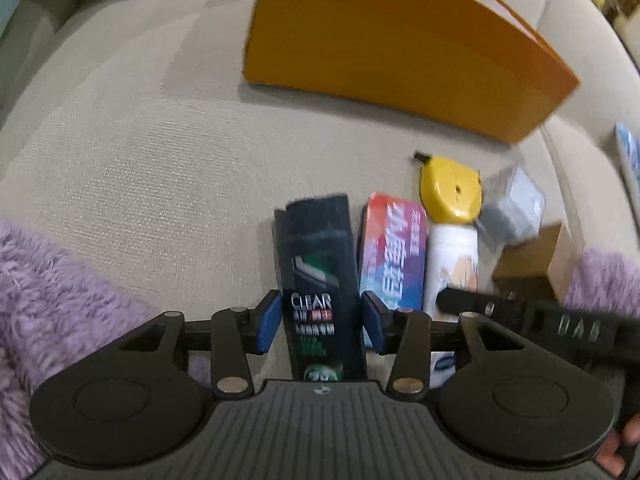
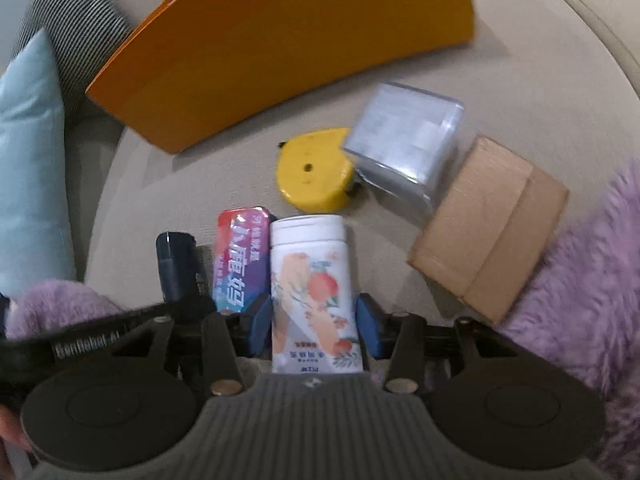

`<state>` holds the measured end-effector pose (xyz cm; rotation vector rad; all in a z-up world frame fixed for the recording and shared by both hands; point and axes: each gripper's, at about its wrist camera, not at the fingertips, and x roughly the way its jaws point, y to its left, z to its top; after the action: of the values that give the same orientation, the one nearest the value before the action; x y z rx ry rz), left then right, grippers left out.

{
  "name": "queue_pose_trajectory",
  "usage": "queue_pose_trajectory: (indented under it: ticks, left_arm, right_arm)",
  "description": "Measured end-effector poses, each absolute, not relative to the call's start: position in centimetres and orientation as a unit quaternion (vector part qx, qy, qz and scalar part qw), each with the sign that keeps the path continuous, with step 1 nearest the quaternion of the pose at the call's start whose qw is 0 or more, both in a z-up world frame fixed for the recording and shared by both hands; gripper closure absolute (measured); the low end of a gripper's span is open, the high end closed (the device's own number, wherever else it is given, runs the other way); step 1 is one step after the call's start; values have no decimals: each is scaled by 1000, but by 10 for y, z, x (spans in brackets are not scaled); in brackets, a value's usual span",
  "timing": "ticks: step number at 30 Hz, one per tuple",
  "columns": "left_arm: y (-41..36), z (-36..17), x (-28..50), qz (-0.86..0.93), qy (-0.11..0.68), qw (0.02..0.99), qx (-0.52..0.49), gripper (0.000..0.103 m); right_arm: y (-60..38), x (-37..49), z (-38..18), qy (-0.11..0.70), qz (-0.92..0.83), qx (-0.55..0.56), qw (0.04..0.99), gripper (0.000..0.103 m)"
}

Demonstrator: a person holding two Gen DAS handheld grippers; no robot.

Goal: Organize rigid objects
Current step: 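Grasp CLEAR bottle with left tool while right tool grasps white lotion bottle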

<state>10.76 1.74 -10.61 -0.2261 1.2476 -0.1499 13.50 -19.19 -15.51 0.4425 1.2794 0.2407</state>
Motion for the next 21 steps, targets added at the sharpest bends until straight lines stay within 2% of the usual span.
queue_pose_trajectory:
  ticks: [4, 6, 10, 14, 16, 18, 21]
  left_arm:
    - [10, -109, 108, -71, 583, 803, -98, 43]
    - [11, -110, 110, -68, 578, 806, -108, 43]
    - [11, -103, 110, -63, 564, 818, -95, 54]
    - [7, -95, 101, -67, 555, 825, -82, 56]
    - [8, -93, 99, -71, 549, 828, -89, 57]
    - [13, -88, 95, -72, 543, 831, -100, 57]
    - [16, -84, 91, -71, 537, 834, -104, 58]
  right_arm:
    - [-191, 131, -152, 592, 102, 198, 775, 57]
    - [-191, 131, -153, 593, 101, 192, 775, 57]
    - [-179, 134, -160, 593, 101, 178, 779, 55]
    - [-182, 131, -154, 587, 104, 185, 781, 59]
    - [-182, 129, -151, 581, 105, 187, 785, 65]
    - [-181, 127, -144, 575, 108, 181, 791, 77]
    - [-168, 124, -134, 564, 116, 149, 804, 82]
